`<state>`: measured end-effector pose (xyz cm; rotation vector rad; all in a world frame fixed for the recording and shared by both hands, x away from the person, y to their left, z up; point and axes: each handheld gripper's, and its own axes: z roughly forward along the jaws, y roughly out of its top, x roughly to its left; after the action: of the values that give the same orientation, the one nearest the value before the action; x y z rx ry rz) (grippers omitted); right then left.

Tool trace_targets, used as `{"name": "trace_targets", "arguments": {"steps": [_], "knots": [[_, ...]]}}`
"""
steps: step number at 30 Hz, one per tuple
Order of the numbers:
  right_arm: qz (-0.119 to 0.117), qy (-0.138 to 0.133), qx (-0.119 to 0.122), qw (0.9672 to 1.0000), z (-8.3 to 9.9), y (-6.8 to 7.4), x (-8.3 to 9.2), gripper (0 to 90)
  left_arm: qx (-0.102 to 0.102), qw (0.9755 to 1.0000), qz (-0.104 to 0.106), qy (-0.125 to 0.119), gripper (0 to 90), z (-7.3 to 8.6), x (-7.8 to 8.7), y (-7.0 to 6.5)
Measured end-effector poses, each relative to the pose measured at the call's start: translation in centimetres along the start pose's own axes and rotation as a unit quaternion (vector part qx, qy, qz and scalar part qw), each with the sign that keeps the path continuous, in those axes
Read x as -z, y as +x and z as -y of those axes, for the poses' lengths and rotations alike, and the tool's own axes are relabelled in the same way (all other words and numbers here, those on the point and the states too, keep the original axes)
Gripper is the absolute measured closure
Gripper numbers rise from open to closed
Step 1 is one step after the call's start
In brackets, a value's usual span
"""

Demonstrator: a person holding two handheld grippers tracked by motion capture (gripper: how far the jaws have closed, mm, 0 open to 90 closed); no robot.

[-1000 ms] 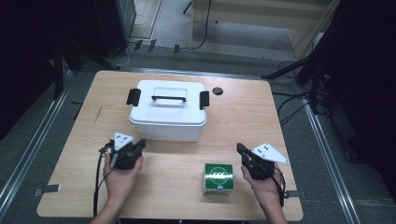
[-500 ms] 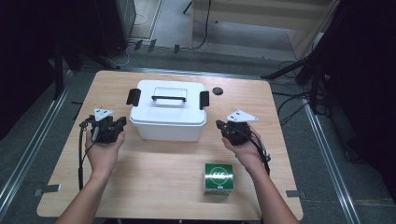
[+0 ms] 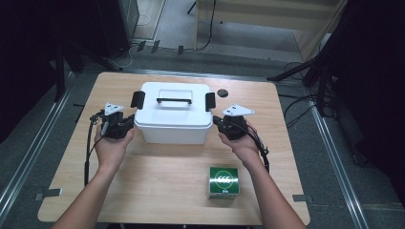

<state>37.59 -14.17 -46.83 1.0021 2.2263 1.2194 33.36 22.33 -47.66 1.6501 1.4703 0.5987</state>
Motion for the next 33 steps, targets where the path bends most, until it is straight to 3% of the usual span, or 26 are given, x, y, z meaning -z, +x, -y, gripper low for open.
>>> {"name": "trace_targets", "arguments": {"steps": [2,4,18,20,21,23,25,26,27,29,32,33], "knots": [[-0.016,0.006,0.002,0.9999,0.2,0.1,-0.1,90.0,-0.001,1.0,0.003,0.0,90.0,0.2,0.2,-0.3],[-0.01,0.013,0.021,0.9996,0.5,0.5,-0.2,90.0,-0.006,1.0,0.004,-0.001,90.0,0.4,0.3,-0.6],[-0.019,-0.005,0.008,0.9998,2.2,0.7,1.7,90.0,-0.014,0.9998,0.011,-0.003,90.0,1.7,1.2,-2.2],[-0.015,-0.005,0.019,0.9997,2.4,0.8,2.0,90.0,-0.017,0.9998,0.01,-0.003,90.0,1.8,1.3,-2.3],[-0.011,-0.005,0.029,0.9995,2.5,0.9,2.3,90.0,-0.022,0.9997,-0.002,-0.007,90.0,1.9,1.7,-2.3],[-0.01,-0.009,0.025,0.9996,2.8,0.7,2.9,82.6,-0.017,0.9997,-0.009,-0.013,80.4,2.0,1.8,-2.3],[-0.013,-0.017,0.025,0.9995,3.4,0.3,3.9,73.6,0.003,0.9993,-0.02,-0.03,71.3,2.7,3.1,-1.2],[-0.013,-0.017,0.025,0.9995,3.4,0.3,3.9,73.6,0.003,0.9993,-0.02,-0.03,66.3,2.7,3.1,-1.2],[-0.003,-0.027,0.041,0.9988,4.2,-0.2,5.0,69.0,0.007,0.9992,-0.022,-0.032,59.7,2.9,3.4,-0.8],[0.008,-0.034,0.051,0.9981,5.0,-0.9,6.0,66.5,0.019,0.9989,-0.027,-0.035,50.2,3.5,4.3,-0.2],[0.023,-0.038,0.037,0.9983,5.7,-1.7,7.0,65.0,0.023,0.9982,-0.04,-0.038,35.1,4.8,5.5,0.6],[0.028,-0.039,0.03,0.9984,6.0,-2.1,7.4,63.5,0.032,0.9976,-0.047,-0.038,35.1,5.3,6.0,1.0]]}}
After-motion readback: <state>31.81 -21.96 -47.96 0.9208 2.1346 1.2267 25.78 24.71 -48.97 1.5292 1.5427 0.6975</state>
